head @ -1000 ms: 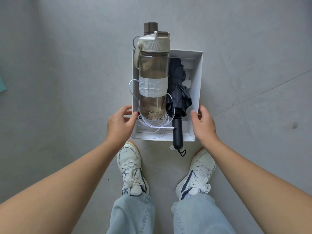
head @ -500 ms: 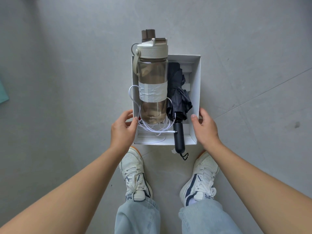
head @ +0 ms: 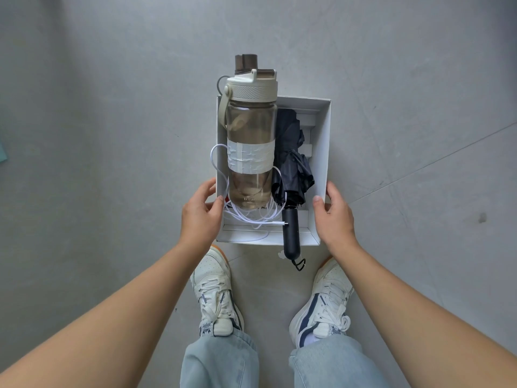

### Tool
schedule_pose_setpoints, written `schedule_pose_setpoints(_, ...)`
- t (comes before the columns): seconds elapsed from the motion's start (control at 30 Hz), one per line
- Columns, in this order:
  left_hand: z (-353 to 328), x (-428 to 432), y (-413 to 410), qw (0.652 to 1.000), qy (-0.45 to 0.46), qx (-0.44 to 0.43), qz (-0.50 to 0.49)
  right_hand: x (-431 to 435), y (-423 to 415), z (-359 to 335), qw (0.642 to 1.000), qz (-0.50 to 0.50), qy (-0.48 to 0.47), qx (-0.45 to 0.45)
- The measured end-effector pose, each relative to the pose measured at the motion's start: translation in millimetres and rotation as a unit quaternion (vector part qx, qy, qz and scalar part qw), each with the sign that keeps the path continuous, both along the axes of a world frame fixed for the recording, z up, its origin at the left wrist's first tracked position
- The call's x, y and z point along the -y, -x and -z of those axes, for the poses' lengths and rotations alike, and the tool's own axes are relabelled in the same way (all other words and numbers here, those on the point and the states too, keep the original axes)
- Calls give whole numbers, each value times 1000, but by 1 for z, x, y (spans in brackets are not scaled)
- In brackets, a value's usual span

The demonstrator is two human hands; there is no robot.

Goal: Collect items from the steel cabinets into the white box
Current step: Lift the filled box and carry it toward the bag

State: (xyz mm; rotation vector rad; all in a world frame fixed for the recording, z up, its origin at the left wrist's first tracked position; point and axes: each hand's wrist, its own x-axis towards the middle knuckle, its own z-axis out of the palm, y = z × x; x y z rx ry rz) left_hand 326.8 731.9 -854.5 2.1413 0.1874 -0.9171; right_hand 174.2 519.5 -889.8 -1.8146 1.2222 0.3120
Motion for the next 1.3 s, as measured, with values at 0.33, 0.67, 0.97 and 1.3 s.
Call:
schedule_pose_setpoints(0.33,1,1,-3,1000,5,-3,-3,4,-4,-8,999,26,-21,0)
schedule_pose_setpoints(0.67,-24,-4,17,1000,5,-16,9,10,12,-35,998,19,-32,-41)
schedule_pose_setpoints(0.97,-35,-25,38,1000,6,-26,15,-5,39,-53,998,-10,-32,-52)
schedule_pose_setpoints(1.3,-33,-37,27,995,29,-83,52,-19,41,-55,997,14,-43,-67)
